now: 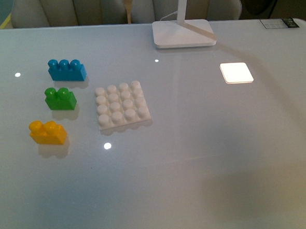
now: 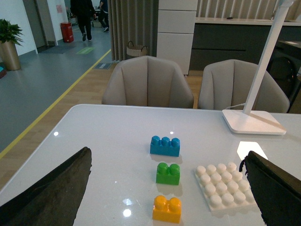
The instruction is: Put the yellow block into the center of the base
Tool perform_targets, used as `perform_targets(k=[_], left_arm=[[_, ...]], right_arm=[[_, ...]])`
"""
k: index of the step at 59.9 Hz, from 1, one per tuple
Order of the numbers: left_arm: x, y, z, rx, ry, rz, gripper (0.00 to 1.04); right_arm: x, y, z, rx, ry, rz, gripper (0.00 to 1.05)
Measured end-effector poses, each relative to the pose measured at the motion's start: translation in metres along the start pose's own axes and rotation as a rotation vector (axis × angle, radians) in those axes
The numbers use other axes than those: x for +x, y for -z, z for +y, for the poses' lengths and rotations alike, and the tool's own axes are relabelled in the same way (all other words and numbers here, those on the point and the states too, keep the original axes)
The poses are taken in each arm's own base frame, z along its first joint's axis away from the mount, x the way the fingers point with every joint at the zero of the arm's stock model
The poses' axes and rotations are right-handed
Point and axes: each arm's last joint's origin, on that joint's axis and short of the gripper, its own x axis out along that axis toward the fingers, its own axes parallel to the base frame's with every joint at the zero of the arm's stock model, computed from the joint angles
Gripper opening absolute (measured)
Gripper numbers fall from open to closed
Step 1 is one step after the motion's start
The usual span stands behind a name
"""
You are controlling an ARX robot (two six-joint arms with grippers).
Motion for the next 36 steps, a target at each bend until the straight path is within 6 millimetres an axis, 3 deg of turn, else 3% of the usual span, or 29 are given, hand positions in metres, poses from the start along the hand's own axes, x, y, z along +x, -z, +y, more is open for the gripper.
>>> perform_targets(k=[25,36], left_arm=[[0.0,0.0,0.0,0.0,0.0,0.0,0.97],[0.0,0.0,0.0,0.0,0.0,0.0,0.97]], right_arm=[[-0.04,0.0,-0.024,-0.002,0.005,0.004,0.02],[-0.05,-0.002,-0.025,-0.002,0.007,-0.003,0.02]])
